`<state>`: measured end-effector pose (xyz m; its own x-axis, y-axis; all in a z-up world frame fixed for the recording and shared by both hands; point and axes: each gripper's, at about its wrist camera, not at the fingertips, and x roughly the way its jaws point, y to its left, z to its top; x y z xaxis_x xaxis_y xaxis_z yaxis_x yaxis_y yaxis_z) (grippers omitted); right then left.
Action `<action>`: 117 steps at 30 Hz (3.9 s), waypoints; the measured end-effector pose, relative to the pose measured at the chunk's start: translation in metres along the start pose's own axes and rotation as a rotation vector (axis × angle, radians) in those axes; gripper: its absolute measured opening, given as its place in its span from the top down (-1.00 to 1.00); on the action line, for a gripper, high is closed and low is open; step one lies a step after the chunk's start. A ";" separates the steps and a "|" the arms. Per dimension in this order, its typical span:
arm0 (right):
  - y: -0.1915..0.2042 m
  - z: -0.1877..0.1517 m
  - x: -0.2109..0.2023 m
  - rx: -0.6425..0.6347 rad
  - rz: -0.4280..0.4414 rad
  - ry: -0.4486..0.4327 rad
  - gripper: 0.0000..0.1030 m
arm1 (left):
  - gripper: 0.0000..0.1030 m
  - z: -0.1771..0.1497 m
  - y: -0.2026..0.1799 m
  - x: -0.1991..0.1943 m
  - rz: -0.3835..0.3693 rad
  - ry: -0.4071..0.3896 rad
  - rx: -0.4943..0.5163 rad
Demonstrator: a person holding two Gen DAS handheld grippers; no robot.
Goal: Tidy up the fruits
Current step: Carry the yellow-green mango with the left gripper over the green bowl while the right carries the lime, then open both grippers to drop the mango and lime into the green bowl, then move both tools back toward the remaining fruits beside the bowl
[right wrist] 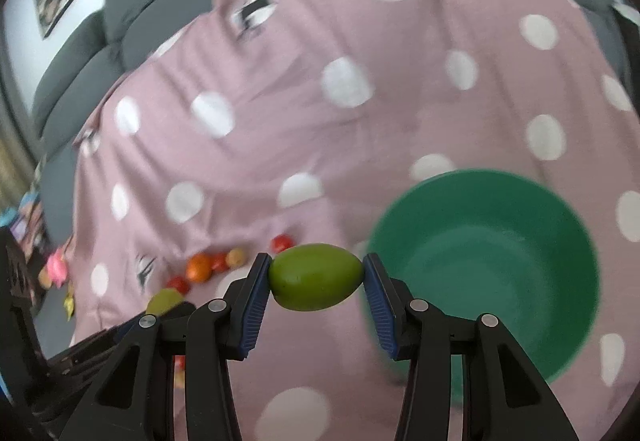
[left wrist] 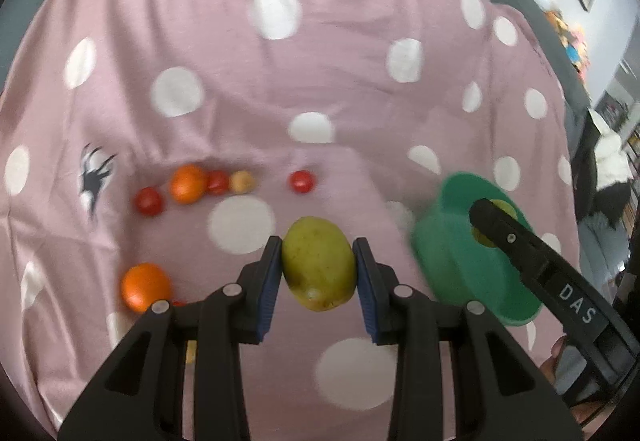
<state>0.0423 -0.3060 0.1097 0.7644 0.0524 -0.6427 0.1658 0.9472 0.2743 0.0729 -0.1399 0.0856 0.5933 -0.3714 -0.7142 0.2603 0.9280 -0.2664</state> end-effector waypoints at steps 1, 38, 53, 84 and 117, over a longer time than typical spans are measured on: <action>-0.009 0.002 -0.003 0.019 -0.022 -0.012 0.07 | 0.32 0.003 -0.010 0.003 -0.027 0.005 0.016; -0.163 0.000 -0.043 0.363 -0.338 -0.077 0.07 | 0.32 0.004 -0.169 0.098 -0.187 0.112 0.294; -0.167 -0.004 -0.039 0.345 -0.393 -0.054 0.07 | 0.32 -0.009 -0.181 0.112 -0.187 0.127 0.353; -0.144 -0.001 -0.025 0.238 -0.401 -0.039 0.07 | 0.31 -0.018 -0.182 0.133 -0.176 0.204 0.335; -0.084 0.012 -0.034 0.120 -0.244 -0.111 -0.29 | -0.33 -0.020 0.012 -0.026 0.210 -0.016 -0.024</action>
<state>0.0102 -0.3912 0.1172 0.7549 -0.2138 -0.6200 0.4209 0.8829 0.2080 0.0452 -0.1188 0.0878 0.6449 -0.1704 -0.7450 0.1116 0.9854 -0.1287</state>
